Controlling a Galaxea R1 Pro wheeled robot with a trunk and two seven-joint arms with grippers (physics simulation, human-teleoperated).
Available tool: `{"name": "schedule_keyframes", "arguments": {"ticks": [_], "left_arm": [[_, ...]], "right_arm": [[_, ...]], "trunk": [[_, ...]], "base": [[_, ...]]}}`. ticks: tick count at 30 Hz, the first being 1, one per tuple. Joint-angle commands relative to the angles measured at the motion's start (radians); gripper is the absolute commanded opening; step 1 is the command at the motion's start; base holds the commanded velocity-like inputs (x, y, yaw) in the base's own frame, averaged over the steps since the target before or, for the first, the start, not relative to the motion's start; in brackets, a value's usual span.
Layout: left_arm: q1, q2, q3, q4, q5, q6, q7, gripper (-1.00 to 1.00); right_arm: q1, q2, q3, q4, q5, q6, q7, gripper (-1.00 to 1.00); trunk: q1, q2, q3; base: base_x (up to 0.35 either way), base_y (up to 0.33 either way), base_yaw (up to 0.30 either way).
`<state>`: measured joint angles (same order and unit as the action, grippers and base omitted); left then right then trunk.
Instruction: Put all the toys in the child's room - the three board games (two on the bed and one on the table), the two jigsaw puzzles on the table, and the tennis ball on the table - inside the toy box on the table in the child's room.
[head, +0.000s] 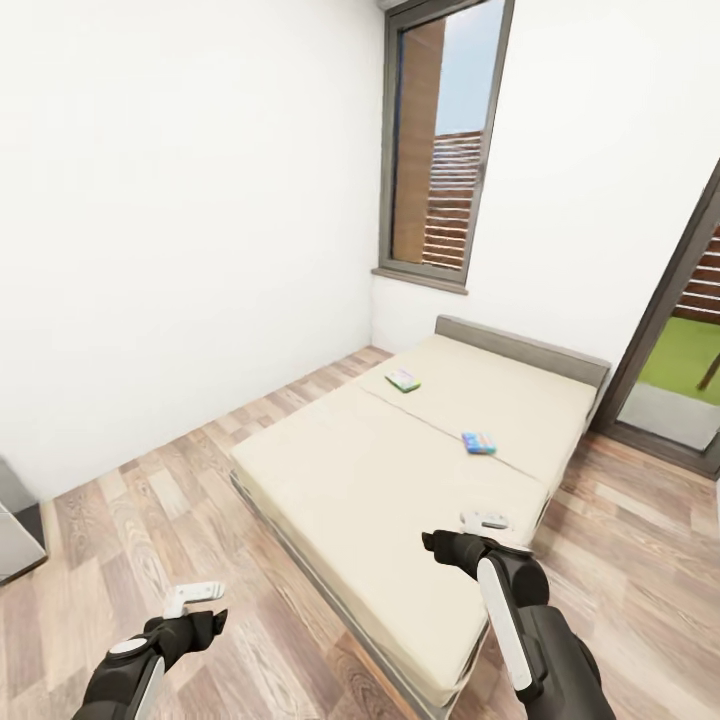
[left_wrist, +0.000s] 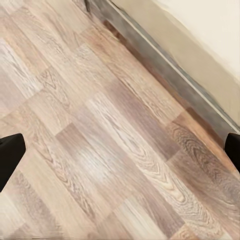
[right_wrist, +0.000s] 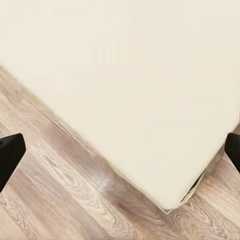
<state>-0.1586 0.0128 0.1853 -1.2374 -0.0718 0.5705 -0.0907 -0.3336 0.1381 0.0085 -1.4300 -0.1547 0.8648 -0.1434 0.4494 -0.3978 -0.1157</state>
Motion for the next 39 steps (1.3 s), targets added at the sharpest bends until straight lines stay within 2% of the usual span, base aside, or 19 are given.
{"name": "schedule_keyframes", "arguments": {"ticks": [1,32,39], "left_arm": [[-0.001,0.0,0.002,-0.001,-0.008,0.005,-0.009,1.0],[-0.001,0.0,0.002,-0.006,-0.008,0.005,-0.009,1.0],[-0.001,-0.001,0.002,-0.008,-0.008,0.004,-0.01,1.0]], "right_arm": [[-0.001,0.0,0.001,-0.001,-0.011,0.003,-0.01,1.0],[-0.001,0.0,0.001,-0.001,-0.011,0.003,-0.01,1.0],[-0.001,0.0,0.017,-0.001,-0.011,0.003,-0.01,1.0]], "trunk": [[0.001,-0.002,-0.002],[0.001,-0.002,-0.002],[0.001,-0.002,-0.002]], "base": [[0.0,-0.001,0.288],[0.0,0.0,0.289],[0.0,0.0,0.289]]}}
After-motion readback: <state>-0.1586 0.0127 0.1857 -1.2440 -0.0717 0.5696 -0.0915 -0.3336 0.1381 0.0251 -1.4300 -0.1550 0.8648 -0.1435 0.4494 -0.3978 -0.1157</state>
